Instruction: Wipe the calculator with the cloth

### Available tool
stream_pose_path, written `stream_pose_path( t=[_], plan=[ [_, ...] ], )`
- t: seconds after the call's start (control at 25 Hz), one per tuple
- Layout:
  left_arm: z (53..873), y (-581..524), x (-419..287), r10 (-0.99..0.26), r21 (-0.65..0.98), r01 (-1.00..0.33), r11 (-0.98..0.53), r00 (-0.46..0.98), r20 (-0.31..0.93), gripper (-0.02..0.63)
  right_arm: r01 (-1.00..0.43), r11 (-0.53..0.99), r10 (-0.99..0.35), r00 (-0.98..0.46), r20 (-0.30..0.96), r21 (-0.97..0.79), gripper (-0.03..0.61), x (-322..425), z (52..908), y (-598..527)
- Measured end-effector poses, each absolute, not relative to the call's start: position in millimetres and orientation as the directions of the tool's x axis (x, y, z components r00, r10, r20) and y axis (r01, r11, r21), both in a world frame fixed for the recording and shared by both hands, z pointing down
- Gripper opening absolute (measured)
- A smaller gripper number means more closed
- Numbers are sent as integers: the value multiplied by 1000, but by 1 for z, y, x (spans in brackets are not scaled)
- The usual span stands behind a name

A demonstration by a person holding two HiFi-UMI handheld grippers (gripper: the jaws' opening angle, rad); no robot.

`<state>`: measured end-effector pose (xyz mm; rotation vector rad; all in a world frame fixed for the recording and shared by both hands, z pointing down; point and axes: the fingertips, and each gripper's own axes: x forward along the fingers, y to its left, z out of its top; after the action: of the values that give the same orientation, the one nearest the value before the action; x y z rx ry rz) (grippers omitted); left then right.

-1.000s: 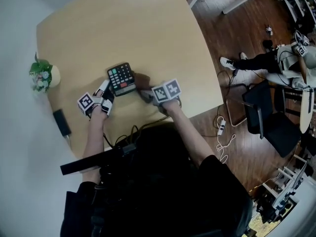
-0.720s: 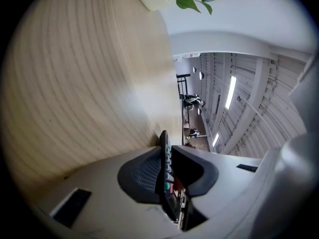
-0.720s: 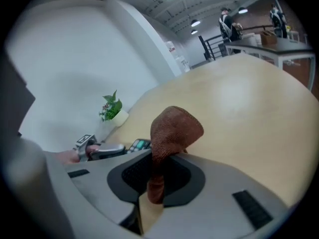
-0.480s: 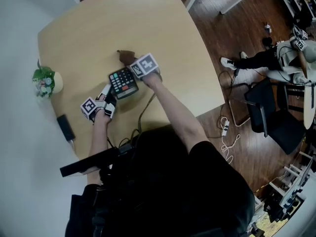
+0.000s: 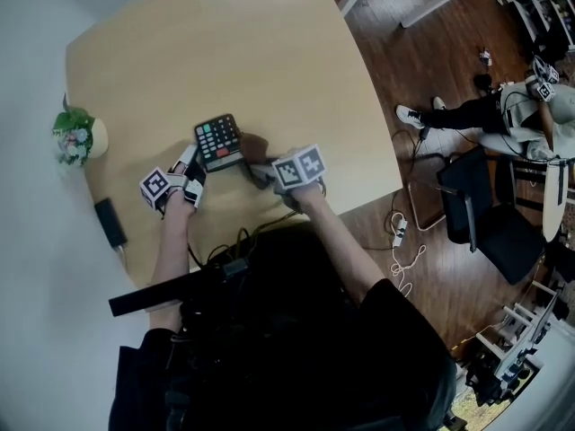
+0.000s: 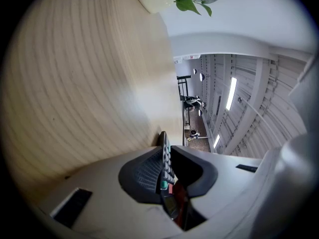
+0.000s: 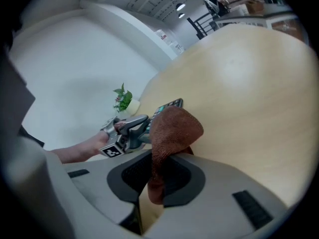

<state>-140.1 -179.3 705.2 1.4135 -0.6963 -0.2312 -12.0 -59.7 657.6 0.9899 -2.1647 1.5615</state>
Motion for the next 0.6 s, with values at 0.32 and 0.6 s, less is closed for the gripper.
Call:
stream_pose_path(
  t=[0.32,0.6],
  plan=[
    [702,-176,-162,-594,963,-170,207,760,262,52,-719,176,-448,-667,595,-673,49,17,648,-62],
    [669,-110,-172,-562,982,-74,174,811,161,54,-845,335,-515,-534,671,-416,49,39,649,-163]
  ],
)
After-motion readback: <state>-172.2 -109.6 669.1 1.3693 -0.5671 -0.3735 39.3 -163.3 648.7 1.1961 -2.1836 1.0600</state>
